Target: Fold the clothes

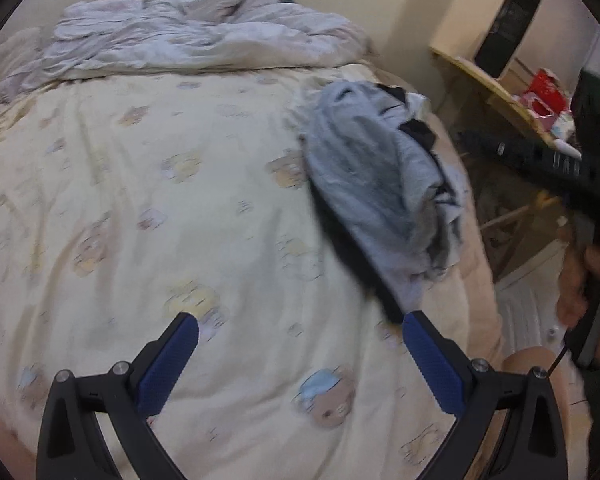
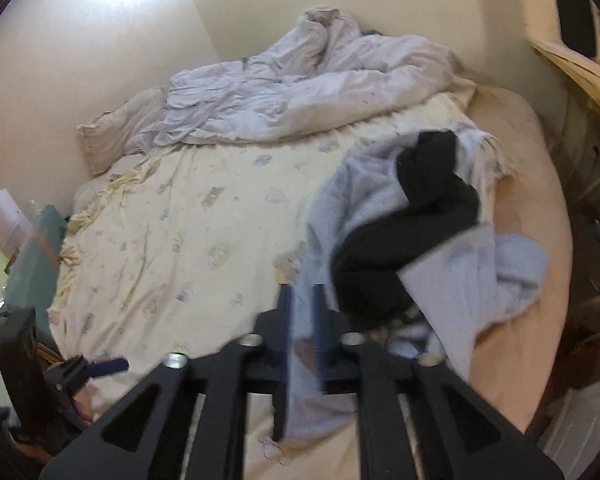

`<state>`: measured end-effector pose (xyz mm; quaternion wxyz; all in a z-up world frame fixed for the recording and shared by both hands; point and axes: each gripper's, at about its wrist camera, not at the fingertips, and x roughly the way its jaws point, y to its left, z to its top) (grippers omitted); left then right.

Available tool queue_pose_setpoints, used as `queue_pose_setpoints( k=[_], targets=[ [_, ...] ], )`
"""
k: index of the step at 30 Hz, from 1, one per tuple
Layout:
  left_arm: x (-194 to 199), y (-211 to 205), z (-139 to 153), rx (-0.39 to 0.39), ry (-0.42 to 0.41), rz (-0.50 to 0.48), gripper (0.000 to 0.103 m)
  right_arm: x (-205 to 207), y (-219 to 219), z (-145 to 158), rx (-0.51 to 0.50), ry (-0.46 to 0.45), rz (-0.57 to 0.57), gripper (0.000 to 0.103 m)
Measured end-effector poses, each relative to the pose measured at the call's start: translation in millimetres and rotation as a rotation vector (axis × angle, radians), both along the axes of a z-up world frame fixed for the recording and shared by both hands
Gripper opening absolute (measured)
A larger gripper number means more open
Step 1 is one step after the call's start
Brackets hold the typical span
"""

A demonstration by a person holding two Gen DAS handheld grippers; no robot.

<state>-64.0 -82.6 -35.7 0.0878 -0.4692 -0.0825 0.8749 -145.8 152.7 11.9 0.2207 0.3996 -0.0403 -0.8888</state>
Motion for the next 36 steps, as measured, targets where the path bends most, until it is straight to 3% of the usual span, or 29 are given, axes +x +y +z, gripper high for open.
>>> queue_pose_setpoints(
  k=[1,2,3,6,12,15,17,21,23,24,29,36],
  targets=[
    [-6.8,4.7,0.8,0.0,0.005,-0.016,0.102,3.9,3.6,-2.5,0.013,0.02,-0.016,0.049],
    [-13.6,9.5,1.3,-0.003,0.007,-0.031,0.102,7.9,7.2,-5.0,0.026,0.04,-0.032,0.076],
    [-20.4,14.2,1.6,-0.009,0.008,-0.042,0.102,11.8,11.8,-7.3,0.029,0.061,-0.047,0.089],
    [-40.4,29.8,3.8,-0.02,0.012,-0.07,0.102,23.9,33.0,-11.4,-0.014,0.115,-0.109,0.089],
    [-77.7,70.5,7.2,0.003,0.022,-0.179,0.101,36.1,78.1,-21.4,-0.123,0.12,-0.23,0.089],
    [-98.0,98.6,7.4,-0.026,0.042,-0.241,0.083,36.3,98.8,-21.8,-0.197,0.101,-0.288,0.089],
    [-114.7,117.7,-1.7,-0.071,0.014,-0.27,0.051,36.4,109.1,-21.6,-0.252,0.095,-0.303,0.089],
    [-135.2,125.3,-20.6,-0.042,-0.046,-0.257,0.038,37.5,107.4,-20.9,-0.254,0.1,-0.287,0.089],
    [-138.1,125.4,-25.0,-0.041,-0.053,-0.239,0.013,39.3,105.9,-21.3,-0.266,0.104,-0.278,0.089],
    [-138.4,124.4,-26.5,-0.045,-0.058,-0.226,0.006,41.1,105.2,-21.5,-0.269,0.103,-0.282,0.089],
    [-131.9,110.3,-19.5,-0.005,-0.062,-0.169,0.004,50.1,101.5,-22.4,-0.284,0.096,-0.302,0.089],
    [-103.2,100.4,36.0,0.019,0.071,-0.186,0.003,62.6,96.3,-23.6,-0.305,0.087,-0.329,0.089]
  ],
)
